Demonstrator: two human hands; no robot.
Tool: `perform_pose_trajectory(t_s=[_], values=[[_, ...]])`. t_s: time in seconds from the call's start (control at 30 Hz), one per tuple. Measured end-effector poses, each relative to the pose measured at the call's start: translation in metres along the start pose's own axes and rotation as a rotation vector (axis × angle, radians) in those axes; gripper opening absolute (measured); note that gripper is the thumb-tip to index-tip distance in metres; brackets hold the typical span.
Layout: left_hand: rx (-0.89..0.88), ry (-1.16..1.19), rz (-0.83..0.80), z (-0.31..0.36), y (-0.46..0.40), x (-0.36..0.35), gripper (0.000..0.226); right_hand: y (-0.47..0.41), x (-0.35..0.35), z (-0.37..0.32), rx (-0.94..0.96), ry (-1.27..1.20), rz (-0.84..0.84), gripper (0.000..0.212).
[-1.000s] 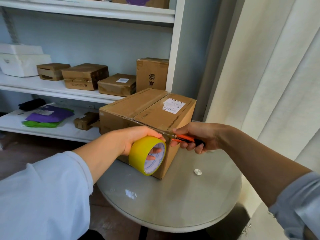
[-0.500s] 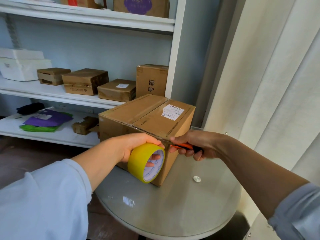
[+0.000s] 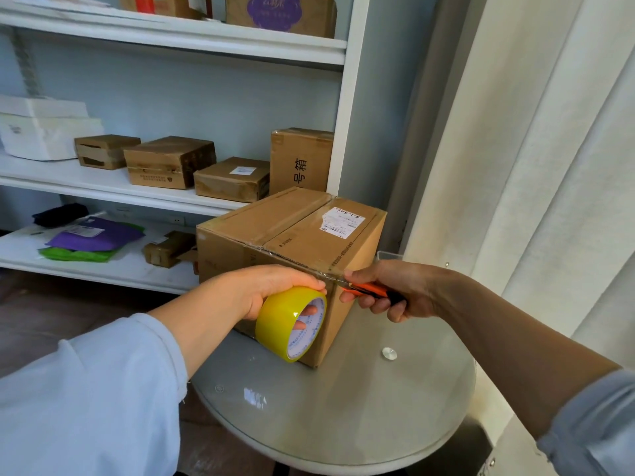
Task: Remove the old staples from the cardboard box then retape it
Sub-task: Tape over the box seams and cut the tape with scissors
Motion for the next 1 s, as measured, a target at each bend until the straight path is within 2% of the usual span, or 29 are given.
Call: perform_pose_trajectory(t_s=[0.17,0.37,0.47,0.53,0.67,1.0], values=[[0.001,0.014,0.007,-0.001,0.001,0.0,0.013,-0.002,0.002,0.003,0.042,-0.016,0.062,0.032],[-0.029,0.022,-0.002,0.0,0.002,0.0,0.013,0.001,0.002,0.002,0.0,-0.02,-0.004,0.039],[-0.039,0.03,-0.029,-0.001,0.002,-0.001,0.013,0.002,0.004,-0.003,0.04,-0.047,0.001,0.039],[-0.042,0.032,-0.035,0.0,0.002,-0.001,0.012,0.001,0.006,-0.015,0.107,-0.067,0.077,0.037],[-0.034,0.028,-0.048,0.0,0.003,-0.001,0.013,-0.008,0.009,-0.038,0.269,0.201,0.405,0.036],[-0.04,-0.011,-0.1,0.005,0.002,0.005,0.009,-0.039,0.005,-0.025,0.231,0.135,0.232,0.037]])
Point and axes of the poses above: each hand's wrist, its own y-axis away from the middle knuckle, its own x-axis out of the back of the hand, z = x × y, the point moved 7 cm from there along -y, towards the middle knuckle, and after that the axes turned 8 degrees about x, right-handed, at the moved point
